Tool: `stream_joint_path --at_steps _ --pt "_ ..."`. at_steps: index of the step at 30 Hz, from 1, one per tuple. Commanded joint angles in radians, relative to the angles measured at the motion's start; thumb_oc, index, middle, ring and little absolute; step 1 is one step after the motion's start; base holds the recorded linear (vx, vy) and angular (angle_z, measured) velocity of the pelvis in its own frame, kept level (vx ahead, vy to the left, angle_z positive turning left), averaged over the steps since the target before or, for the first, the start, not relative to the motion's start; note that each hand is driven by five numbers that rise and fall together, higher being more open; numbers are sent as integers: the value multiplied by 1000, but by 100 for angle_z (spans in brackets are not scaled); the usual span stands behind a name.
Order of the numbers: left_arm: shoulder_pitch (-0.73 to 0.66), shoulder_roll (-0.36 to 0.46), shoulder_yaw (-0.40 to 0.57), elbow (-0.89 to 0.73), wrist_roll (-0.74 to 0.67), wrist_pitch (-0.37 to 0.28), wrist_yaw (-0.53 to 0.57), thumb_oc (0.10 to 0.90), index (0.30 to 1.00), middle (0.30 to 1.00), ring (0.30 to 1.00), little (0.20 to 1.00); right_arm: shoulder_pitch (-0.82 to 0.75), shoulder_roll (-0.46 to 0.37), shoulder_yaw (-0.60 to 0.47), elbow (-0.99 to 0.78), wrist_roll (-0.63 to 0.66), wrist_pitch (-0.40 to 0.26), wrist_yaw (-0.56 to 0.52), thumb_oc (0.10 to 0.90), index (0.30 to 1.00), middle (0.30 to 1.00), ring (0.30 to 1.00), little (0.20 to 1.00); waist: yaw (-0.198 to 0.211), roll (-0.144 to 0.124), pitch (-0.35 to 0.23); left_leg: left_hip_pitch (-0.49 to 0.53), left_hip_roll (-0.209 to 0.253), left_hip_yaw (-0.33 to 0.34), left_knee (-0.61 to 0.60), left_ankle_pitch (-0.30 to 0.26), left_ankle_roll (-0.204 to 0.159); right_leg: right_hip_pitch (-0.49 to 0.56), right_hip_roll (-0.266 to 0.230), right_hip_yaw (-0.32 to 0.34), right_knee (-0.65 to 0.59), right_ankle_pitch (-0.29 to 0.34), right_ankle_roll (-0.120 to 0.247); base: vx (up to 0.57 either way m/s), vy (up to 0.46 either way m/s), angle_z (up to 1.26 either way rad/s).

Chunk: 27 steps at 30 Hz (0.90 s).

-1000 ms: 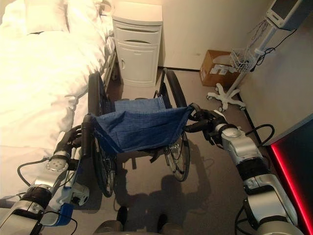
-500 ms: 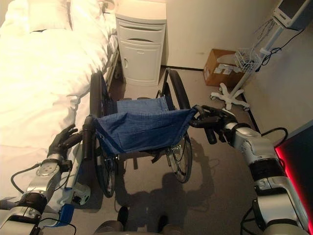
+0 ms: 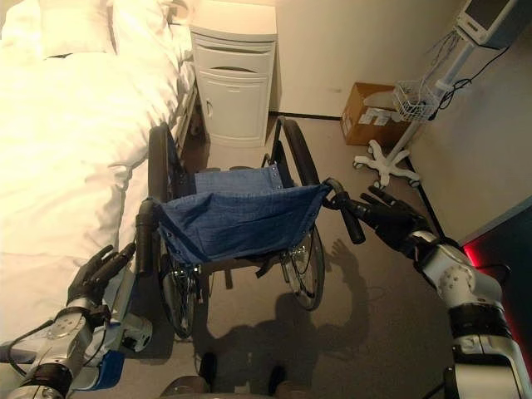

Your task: Push the wheelchair next to the bed

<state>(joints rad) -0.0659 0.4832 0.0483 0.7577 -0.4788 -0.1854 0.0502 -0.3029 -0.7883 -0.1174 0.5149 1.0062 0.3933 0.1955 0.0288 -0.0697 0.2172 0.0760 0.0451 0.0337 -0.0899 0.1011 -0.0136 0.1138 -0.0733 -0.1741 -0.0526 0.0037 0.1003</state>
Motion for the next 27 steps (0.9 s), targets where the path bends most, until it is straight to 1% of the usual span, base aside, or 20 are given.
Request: stream_joint_path --at_steps 1,2,3,6,8,10,11,13,14,15,16,17,19,21,22,23,24,26,27 --pt "-41 35 34 -4 -25 -143 13 800 900 900 900 900 -22 -92 -51 40 -60 -114 58 800 900 900 900 900 -1 -28 -82 5 -38 60 93 -182 24 -57 -16 5 104 -37 17 -36 -20 -1" --pt "-24 7 34 4 -22 -157 18 800 900 900 900 900 34 -49 -58 53 -105 -138 92 800 900 900 900 900 -3 -28 -77 4 -39 62 95 -181 26 -60 -14 7 105 -36 16 0 0 0" --pt "-15 -7 31 7 -15 -162 20 800 900 900 900 900 59 -25 -60 56 -107 -144 109 800 900 900 900 900 -3 -27 -74 4 -38 63 95 -181 27 -60 -14 6 105 -36 15 0 0 0" --pt "16 -61 16 19 44 -176 19 800 900 900 900 900 131 81 -76 77 -86 -203 136 800 900 900 900 900 0 -22 -71 6 -38 63 95 -182 31 -60 -13 4 106 -38 14 -1 -6 -1" --pt "26 -89 2 36 73 -185 19 800 900 900 900 900 160 158 -75 97 -32 -235 124 800 900 900 900 900 1 -17 -70 7 -39 64 95 -183 33 -60 -13 0 108 -39 13 2 -11 -4" --pt "37 -118 -7 62 79 -196 17 800 900 900 900 900 192 253 -77 156 25 -277 151 800 900 900 900 900 -1 -10 -70 12 -39 67 92 -185 35 -58 -12 0 107 -41 13 9 3 -6" --pt "43 -130 -12 69 81 -199 19 800 900 900 900 900 206 293 -79 177 71 -285 173 800 900 900 900 900 -1 -7 -70 13 -40 68 91 -186 36 -57 -12 -1 107 -42 12 9 9 -3" --pt "55 -149 -17 88 99 -208 14 800 900 900 900 900 235 387 -87 240 178 -277 235 800 900 900 900 900 -2 -2 -69 14 -43 67 93 -190 38 -58 -10 4 109 -45 13 0 0 0" --pt "58 -160 -25 98 106 -212 18 800 900 900 900 900 243 425 -82 284 167 -276 251 800 900 900 900 900 -2 1 -68 13 -45 66 94 -192 40 -59 -9 5 110 -46 13 0 0 0" --pt "59 -167 -31 104 114 -214 20 800 900 900 900 900 247 444 -78 313 150 -268 254 800 900 900 900 900 -1 2 -67 13 -47 66 94 -193 41 -60 -8 5 110 -46 13 0 0 0" --pt "64 -182 -46 114 141 -221 30 800 900 900 900 900 255 479 -65 379 98 -268 268 800 900 900 900 900 -1 8 -63 14 -48 66 95 -193 41 -61 -8 6 112 -48 11 0 0 0" --pt "70 -192 -58 122 150 -222 31 800 900 900 900 900 260 503 -47 424 50 -286 272 800 900 900 900 900 0 13 -60 14 -49 64 97 -193 42 -61 -6 10 113 -48 9 0 0 0" --pt "79 -212 -76 150 170 -233 20 800 900 900 900 900 265 533 -21 507 -9 -300 294 800 900 900 900 900 3 19 -56 12 -51 61 102 -193 43 -61 -4 12 115 -48 6 0 0 0" --pt "77 -226 -99 176 230 -248 15 800 900 900 900 900 264 550 6 560 -56 -317 311 800 900 900 900 900 5 25 -54 11 -53 59 104 -192 43 -61 -4 11 114 -48 3 -4 8 -5" --pt "77 -232 -116 190 261 -257 16 800 900 900 900 900 263 562 21 571 -69 -321 313 800 900 900 900 900 4 29 -52 10 -54 57 108 -192 42 -60 -4 11 116 -48 2 3 6 -4" --pt "77 -232 -116 190 261 -257 16 800 900 900 900 900 263 562 21 571 -69 -321 313 800 900 900 900 900 4 29 -52 10 -54 57 108 -192 42 -60 -4 11 116 -48 2 0 0 0" --pt "78 -241 -141 203 273 -265 -3 800 900 900 900 900 265 580 56 563 -66 -342 311 800 900 900 900 900 2 36 -51 9 -56 54 111 -191 42 -59 -3 11 118 -49 -1 2 32 -1" --pt "74 -255 -178 210 328 -282 -6 800 900 900 900 900 267 600 101 549 -94 -380 318 800 900 900 900 900 -3 45 -50 9 -59 52 111 -189 43 -59 -4 11 118 -51 -4 -10 55 -3" --pt "74 -261 -200 214 321 -280 -14 800 900 900 900 900 269 609 126 543 -100 -392 320 800 900 900 900 900 -6 51 -51 9 -61 51 111 -188 43 -59 -4 9 118 -52 -5 -19 69 -3"
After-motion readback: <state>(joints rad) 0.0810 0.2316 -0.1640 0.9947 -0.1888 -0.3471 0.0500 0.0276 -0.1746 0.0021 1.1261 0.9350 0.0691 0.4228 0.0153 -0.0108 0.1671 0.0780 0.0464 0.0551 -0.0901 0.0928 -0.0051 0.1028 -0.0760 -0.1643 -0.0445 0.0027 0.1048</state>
